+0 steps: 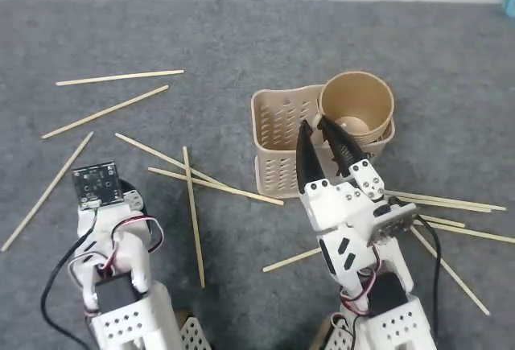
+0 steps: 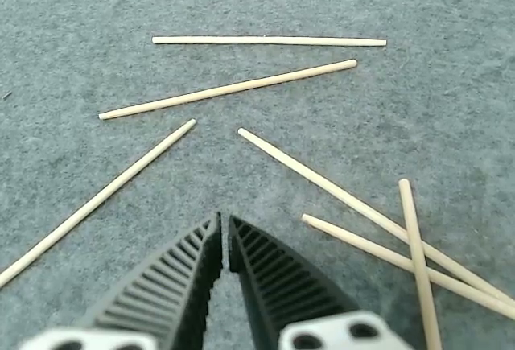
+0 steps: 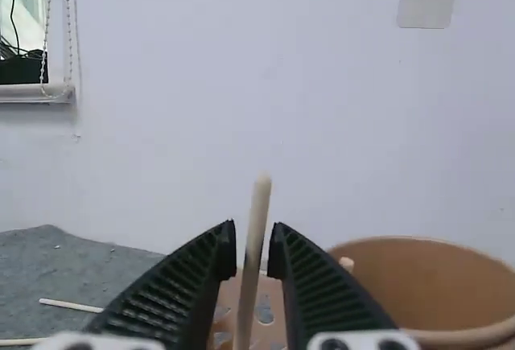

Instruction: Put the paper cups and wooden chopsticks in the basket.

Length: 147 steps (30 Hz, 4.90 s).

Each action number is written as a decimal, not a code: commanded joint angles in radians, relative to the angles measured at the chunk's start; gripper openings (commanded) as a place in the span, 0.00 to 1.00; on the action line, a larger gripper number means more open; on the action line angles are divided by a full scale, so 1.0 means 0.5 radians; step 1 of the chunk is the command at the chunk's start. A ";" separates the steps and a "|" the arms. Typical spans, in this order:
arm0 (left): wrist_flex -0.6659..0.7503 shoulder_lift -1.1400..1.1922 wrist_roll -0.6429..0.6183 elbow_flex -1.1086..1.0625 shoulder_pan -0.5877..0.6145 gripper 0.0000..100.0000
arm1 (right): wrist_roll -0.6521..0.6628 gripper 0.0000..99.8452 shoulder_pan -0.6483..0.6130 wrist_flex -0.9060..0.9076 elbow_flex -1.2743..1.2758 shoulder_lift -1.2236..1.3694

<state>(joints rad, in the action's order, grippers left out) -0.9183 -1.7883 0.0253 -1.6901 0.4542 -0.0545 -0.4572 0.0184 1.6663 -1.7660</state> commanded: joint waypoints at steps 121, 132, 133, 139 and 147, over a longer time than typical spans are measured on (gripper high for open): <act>-0.009 0.018 0.107 0.008 0.000 0.01 | 2.314 0.02 1.784 1.352 -1.912 3.494; -0.009 0.018 0.107 0.008 0.003 0.01 | 2.323 0.11 1.784 1.521 -1.912 3.497; -0.009 0.018 0.107 0.008 0.003 0.01 | 2.323 0.11 1.788 1.530 -1.912 3.488; -0.009 0.018 0.107 0.008 0.003 0.01 | 2.326 0.11 1.772 1.880 -1.903 3.205; -0.009 0.018 0.107 0.008 0.000 0.01 | 2.452 0.11 1.784 1.539 -1.599 3.058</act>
<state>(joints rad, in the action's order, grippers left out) -0.9183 -1.7883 0.0698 -1.6901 0.4542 1.1531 0.4281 0.8976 0.8332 -0.2010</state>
